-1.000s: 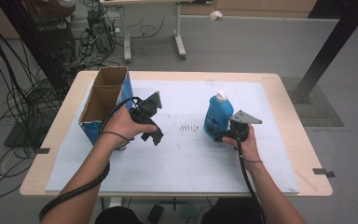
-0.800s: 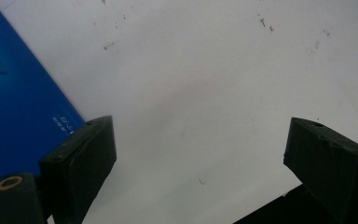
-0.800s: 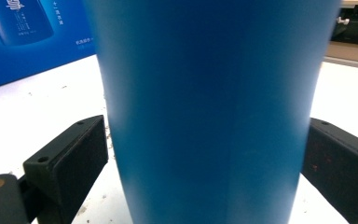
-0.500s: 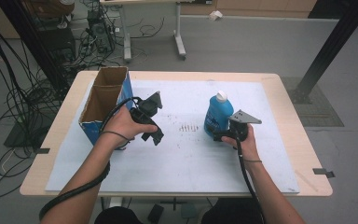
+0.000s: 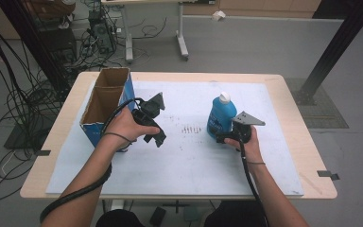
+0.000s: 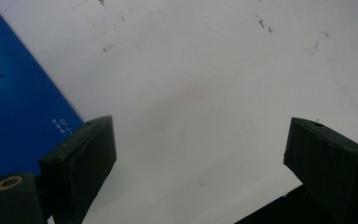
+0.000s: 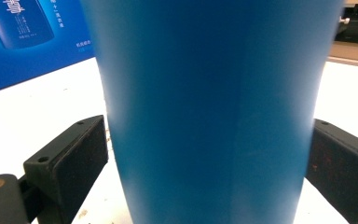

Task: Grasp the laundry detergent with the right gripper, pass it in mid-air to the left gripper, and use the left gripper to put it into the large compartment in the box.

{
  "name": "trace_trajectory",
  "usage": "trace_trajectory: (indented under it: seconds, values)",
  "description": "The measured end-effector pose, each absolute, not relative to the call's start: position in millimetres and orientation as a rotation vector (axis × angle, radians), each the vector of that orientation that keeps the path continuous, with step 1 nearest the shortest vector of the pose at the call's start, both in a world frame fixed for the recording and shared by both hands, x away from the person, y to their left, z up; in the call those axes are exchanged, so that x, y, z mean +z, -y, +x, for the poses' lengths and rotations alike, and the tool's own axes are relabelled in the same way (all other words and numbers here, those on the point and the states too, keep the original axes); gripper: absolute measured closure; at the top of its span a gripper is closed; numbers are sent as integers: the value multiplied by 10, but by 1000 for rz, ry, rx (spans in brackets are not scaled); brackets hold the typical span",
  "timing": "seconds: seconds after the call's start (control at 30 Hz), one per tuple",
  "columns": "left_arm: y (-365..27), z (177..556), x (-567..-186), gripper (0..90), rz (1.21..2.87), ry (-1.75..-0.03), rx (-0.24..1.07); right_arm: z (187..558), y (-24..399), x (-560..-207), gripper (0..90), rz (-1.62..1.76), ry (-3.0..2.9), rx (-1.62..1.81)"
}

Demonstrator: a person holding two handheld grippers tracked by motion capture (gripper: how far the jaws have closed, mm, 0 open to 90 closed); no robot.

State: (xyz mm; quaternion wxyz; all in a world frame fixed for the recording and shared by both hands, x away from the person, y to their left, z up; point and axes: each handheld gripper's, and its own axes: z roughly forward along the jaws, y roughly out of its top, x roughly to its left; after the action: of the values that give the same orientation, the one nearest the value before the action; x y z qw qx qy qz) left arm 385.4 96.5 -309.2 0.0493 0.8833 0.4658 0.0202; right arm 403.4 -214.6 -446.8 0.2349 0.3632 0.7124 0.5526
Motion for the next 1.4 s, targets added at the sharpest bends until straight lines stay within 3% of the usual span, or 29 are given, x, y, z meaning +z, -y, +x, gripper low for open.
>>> trace_trajectory:
  seconds: [1.4]
  values:
    - [-942,3860,-3096,95,2699,-1416,61,4037,2161,-4476,45,1014,-1952,1522]
